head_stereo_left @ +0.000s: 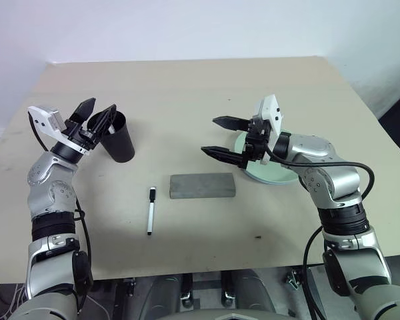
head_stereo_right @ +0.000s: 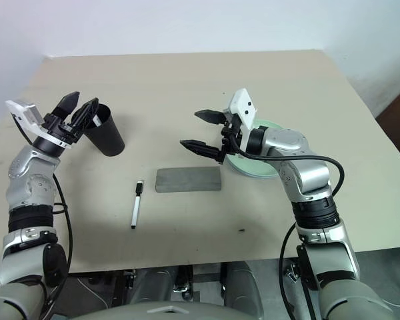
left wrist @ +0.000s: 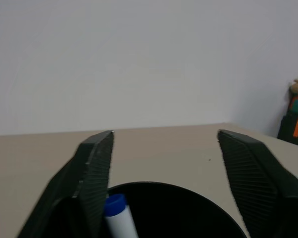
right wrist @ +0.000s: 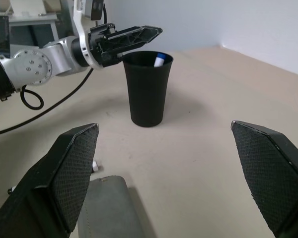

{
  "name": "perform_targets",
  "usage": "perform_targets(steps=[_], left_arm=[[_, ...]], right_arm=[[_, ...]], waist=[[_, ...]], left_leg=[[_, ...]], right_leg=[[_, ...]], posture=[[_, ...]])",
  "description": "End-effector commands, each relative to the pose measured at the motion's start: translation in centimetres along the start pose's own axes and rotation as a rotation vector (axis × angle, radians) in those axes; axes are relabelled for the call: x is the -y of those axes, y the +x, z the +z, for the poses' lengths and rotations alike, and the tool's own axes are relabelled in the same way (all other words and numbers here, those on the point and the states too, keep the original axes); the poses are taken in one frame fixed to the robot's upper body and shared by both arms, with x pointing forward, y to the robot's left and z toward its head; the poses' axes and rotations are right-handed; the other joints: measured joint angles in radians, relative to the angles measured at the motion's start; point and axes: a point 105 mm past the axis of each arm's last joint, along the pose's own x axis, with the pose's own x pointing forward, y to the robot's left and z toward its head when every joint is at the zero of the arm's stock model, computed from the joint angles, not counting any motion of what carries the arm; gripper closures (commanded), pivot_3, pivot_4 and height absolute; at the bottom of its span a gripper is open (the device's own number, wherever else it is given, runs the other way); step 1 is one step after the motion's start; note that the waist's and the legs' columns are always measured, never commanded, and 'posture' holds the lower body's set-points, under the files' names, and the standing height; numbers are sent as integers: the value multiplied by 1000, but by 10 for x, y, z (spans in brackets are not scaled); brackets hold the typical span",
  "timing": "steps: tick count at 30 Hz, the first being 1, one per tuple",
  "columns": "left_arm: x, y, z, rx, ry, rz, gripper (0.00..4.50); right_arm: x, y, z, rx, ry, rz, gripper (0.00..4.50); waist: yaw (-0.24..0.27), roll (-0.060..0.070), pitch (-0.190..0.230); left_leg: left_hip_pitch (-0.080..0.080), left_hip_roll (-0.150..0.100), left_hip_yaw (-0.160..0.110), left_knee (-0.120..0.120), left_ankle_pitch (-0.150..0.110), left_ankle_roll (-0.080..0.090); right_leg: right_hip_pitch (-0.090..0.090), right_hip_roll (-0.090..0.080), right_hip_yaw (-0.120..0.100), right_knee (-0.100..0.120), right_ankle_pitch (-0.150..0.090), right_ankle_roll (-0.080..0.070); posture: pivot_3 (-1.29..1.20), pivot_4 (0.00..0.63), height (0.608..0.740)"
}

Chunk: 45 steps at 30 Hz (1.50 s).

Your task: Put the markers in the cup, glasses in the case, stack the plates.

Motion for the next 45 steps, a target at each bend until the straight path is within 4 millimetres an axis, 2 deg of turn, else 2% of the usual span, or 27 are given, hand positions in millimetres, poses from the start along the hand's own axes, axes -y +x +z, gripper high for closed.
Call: perform_targets(steps=[1,4,7,9,12,17,24,28,34,45], left_arm=[[0,2,23,47,49,-9,17],[1,7,45,61,37,10,17],[6,9,63,3,2,16,17],[11,7,73,-35,-42,16,17],[28,-5,83,-192,-41,-24,17],[49,-30,75,-394,-18,-8,17],[100,-58,74,-475,-93,-117,17],[114,-76,61,-558,-116,-103,17],[119,-104,11,-754,-173,19,17],[127,-111,-32,-942,-182,93,17]], right_arm=[[-2,1,13,32,-56,7,0],[0,-1,14,43,-44,-1,0],[3,-2,14,51,-39,-11,0],[3,-1,14,54,-34,-11,0],[6,0,12,53,-30,-11,0],[10,4,9,51,-25,-9,0],[12,10,7,48,-22,25,0],[14,14,7,53,-25,35,0],[13,17,7,58,-22,48,0],[11,16,3,54,-19,38,0]], waist=[[0,0,0],[-1,0,0],[-2,-1,1],[-2,0,1],[-8,0,1],[-4,1,2],[-4,2,2],[-4,2,2],[-1,2,2],[-1,3,2]], left_leg=[[0,0,0,0,0,0],[0,0,0,-1,0,0],[-1,0,0,-1,0,0],[-1,0,0,-1,0,1],[-1,0,0,-2,0,0],[0,0,0,-2,0,0],[0,0,0,-4,0,-1],[0,0,0,-8,4,-7],[1,0,1,-18,8,-14],[1,0,1,-19,5,-10]], right_leg=[[0,0,0,0,0,0],[0,0,0,-1,0,0],[0,0,0,-2,0,0],[0,0,0,-2,0,0],[0,1,0,-2,0,0],[0,1,0,-3,0,0],[0,1,0,-6,-2,-4],[0,2,0,-7,-2,-4],[-4,2,0,-9,-4,-6],[-5,2,0,-9,-4,-8]], posture=[[0,150,740],[0,150,740],[0,150,740],[0,150,740],[0,150,740],[0,150,740],[0,150,740],[0,150,740],[0,150,740],[0,150,740]])
